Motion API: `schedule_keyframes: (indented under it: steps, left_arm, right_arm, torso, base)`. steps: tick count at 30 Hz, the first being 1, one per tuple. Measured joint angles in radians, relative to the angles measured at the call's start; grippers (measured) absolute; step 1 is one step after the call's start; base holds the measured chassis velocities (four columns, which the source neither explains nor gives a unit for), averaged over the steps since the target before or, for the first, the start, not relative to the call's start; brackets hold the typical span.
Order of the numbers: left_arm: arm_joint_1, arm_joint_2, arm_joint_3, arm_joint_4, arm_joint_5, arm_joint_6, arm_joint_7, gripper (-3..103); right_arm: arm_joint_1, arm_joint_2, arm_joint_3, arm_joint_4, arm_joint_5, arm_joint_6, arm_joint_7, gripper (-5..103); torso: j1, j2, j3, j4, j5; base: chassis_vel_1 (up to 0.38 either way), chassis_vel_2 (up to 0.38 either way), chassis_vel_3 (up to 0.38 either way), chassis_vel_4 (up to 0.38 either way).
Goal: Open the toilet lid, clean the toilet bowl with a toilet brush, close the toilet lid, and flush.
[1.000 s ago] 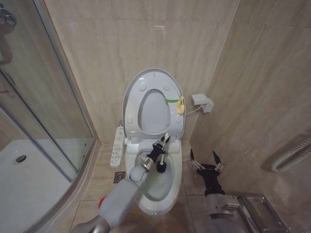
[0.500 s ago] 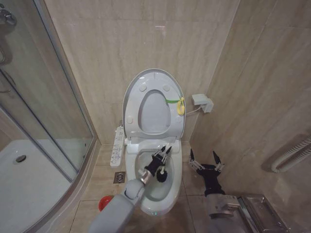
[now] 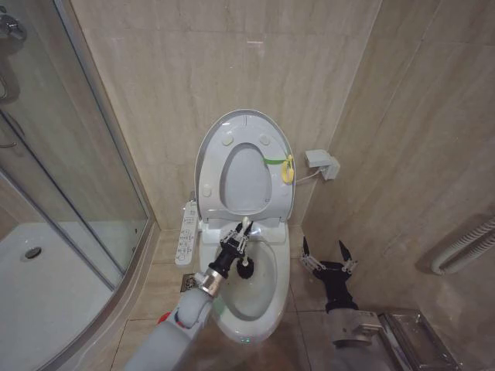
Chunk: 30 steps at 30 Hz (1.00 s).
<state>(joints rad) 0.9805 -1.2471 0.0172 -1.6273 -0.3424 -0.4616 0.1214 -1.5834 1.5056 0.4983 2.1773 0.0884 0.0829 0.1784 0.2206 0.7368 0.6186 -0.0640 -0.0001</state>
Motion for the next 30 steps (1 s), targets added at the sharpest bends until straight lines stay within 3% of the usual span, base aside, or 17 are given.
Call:
schedule_keyframes:
  steps: [10,17,23,30]
  left_arm:
    - [0.235,0.072,-0.103,-0.250,0.037,0.018,-0.003,22]
    - [0.320,0.117,-0.171,-0.377,0.043,0.029,-0.016,22]
    - [0.456,0.181,-0.311,-0.511,0.068,0.026,-0.024,22]
    - [0.578,0.197,-0.442,-0.556,0.079,-0.013,-0.027,22]
  right_arm:
    - [0.000,0.000,0.000,0.000,0.000,0.000,0.000,100]
    - [0.000,0.000,0.000,0.000,0.000,0.000,0.000,100]
    - [0.000,0.000,0.000,0.000,0.000,0.000,0.000,100]
    - [0.000,0.000,0.000,0.000,0.000,0.000,0.000,100]
  torso:
    - [0.000,0.000,0.000,0.0001,-0.0002]
    - [0.000,0.000,0.000,0.0000,-0.0002]
    - [0.000,0.000,0.000,0.0000,-0.0002]
    - [0.000,0.000,0.000,0.0003,-0.0001]
  base:
    - [0.000,0.000,0.000,0.000]
    - [0.000,0.000,0.000,0.000]
    - [0.000,0.000,0.000,0.000]
    - [0.000,0.000,0.000,0.000]
